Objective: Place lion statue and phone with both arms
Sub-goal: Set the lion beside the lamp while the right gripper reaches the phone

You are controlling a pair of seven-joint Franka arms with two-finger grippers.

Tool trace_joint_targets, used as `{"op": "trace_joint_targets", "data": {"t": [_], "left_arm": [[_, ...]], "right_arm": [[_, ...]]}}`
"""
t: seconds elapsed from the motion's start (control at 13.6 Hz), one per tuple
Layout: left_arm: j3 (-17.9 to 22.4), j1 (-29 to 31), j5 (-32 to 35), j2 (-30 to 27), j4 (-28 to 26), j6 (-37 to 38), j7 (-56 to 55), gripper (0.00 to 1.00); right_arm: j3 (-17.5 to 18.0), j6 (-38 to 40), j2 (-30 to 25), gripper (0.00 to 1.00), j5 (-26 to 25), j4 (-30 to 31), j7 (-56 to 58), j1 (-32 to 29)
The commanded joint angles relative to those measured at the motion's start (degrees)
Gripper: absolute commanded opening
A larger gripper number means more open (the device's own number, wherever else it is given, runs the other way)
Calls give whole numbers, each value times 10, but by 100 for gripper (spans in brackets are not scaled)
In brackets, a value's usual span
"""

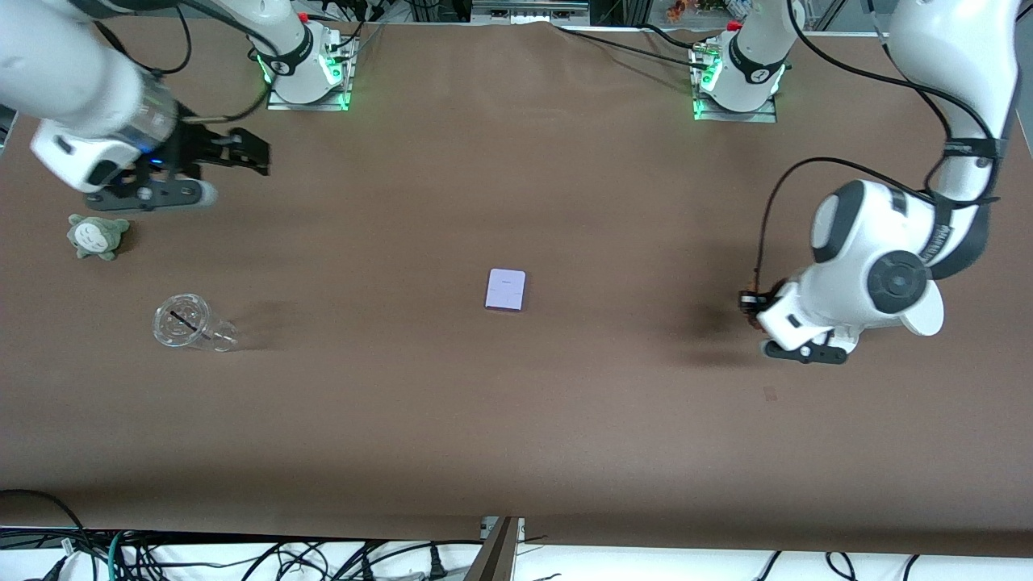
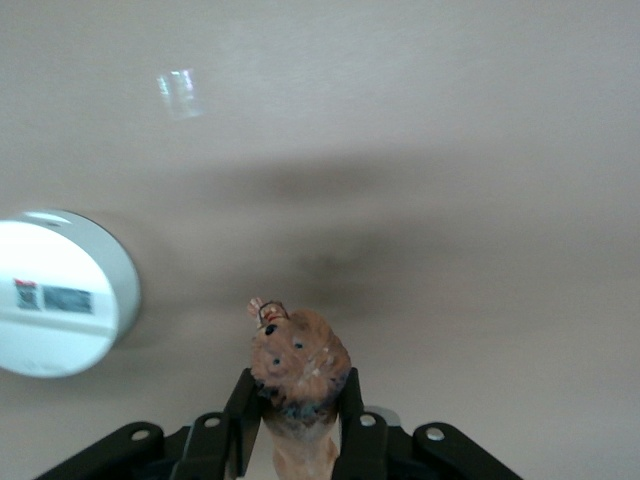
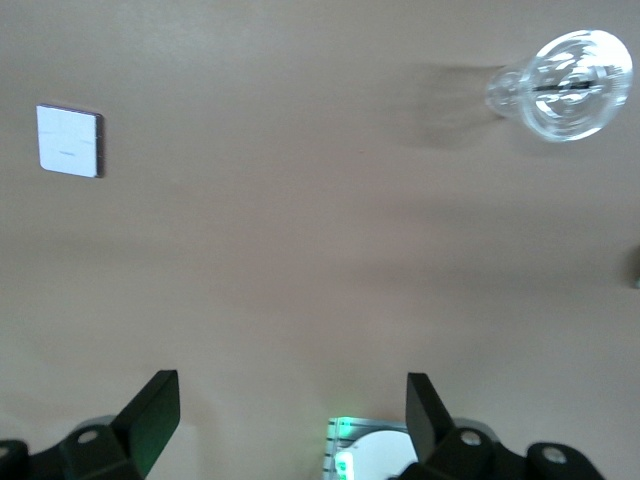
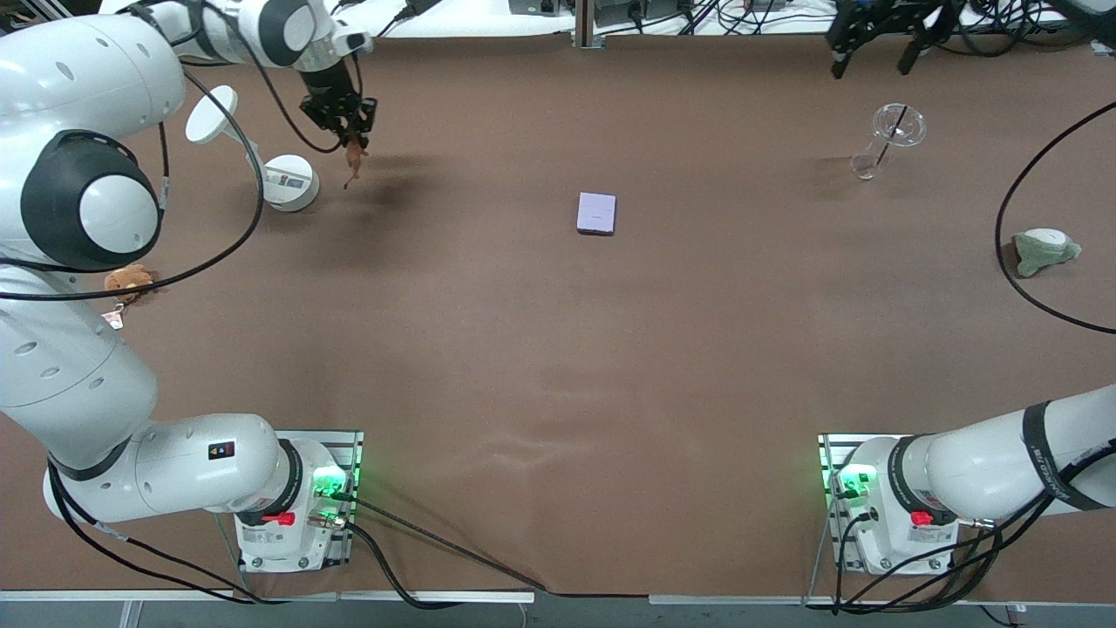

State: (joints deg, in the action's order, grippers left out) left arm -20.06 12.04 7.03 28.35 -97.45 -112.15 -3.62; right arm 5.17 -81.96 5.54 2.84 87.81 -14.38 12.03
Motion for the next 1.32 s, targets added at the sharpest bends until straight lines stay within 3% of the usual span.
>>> {"op": "trace_joint_targets", "data": {"t": [0.0,0.15,0.37,0.44,0.51,0.59,0.66,0.81,1.03,1.25], "left_arm": [[-8,11,7,7,-54,-75,35,6],[-8,39,9,7,-89,-133,71,6],[-9,60,5,32,-101,-161,99,12],[-9,61,5,37,-103,-172,99,24],[-9,61,5,38,-104,-175,99,49],[-9,60,5,37,-104,-174,99,87],[-10,59,5,35,-102,-168,100,100],[-18,53,5,22,-94,-151,92,100],[-28,51,7,-9,-52,-64,78,100],[-31,49,9,-45,7,37,78,100]], "right_arm": [[-2,-34,25,100,2,0,-77,49],[-2,-70,50,100,7,0,-130,80],[-2,-132,100,100,6,-1,-191,127],[-2,-157,118,100,6,-1,-215,142],[-2,-185,137,100,6,-1,-237,157],[-2,-208,154,100,5,-2,-249,170],[-2,-231,173,100,6,-2,-255,182],[-2,-281,212,100,5,-2,-282,205],[-2,-357,270,100,5,-12,-288,228],[-2,-362,334,100,4,-70,-300,243]]}}
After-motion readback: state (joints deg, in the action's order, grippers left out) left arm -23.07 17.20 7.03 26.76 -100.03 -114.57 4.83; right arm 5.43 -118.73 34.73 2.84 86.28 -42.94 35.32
